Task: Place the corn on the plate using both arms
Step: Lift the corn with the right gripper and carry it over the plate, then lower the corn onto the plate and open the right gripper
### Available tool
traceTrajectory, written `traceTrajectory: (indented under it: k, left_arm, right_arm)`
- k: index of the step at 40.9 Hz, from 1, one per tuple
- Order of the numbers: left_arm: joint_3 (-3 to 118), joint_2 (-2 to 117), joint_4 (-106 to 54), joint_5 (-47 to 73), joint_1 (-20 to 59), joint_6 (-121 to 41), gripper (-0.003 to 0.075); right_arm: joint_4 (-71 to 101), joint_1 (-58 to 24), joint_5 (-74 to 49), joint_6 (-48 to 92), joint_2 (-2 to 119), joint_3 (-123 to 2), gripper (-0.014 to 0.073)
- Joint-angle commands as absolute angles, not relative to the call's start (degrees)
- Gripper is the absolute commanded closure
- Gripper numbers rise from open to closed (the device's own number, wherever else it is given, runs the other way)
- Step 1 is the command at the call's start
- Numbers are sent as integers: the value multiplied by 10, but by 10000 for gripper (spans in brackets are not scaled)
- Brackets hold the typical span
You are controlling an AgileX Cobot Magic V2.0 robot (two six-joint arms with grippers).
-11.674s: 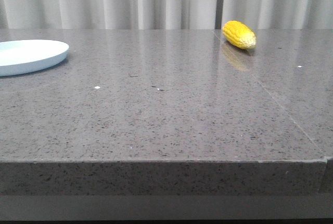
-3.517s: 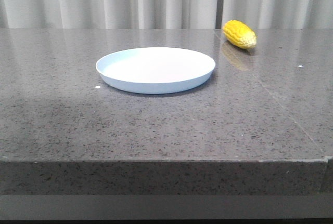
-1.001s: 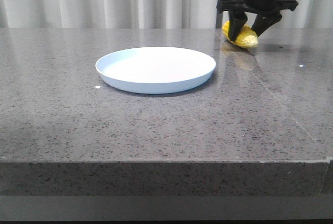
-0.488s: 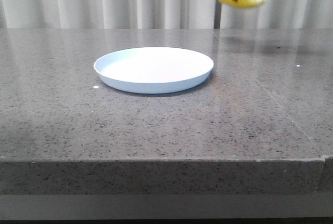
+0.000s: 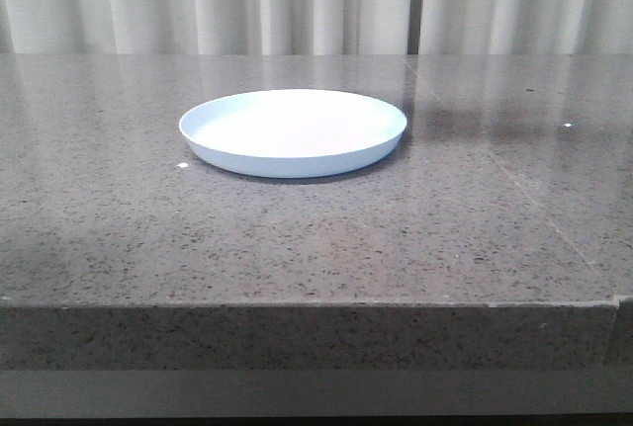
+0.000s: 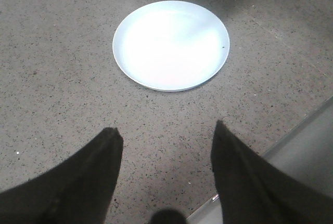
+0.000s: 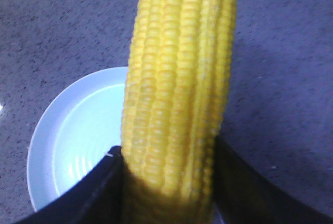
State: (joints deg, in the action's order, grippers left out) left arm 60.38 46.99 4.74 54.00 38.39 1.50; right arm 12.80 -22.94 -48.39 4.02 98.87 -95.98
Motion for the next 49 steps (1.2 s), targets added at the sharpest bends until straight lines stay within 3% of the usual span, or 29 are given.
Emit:
traceTrajectory:
  k: [1, 22, 35, 49]
  left_arm:
    - [617, 469, 50, 500, 387, 20, 333]
    - [617, 469, 50, 500, 387, 20, 333]
    - [617, 469, 50, 500, 387, 20, 332]
    - [617, 469, 50, 500, 387, 20, 332]
  right_arm:
    - [149, -251, -405, 46, 957, -925, 294]
    - [153, -288, -356, 46, 1017, -886, 286]
    - [136, -287, -361, 46, 1012, -886, -10]
    - [76, -287, -429, 46, 892, -887, -12]
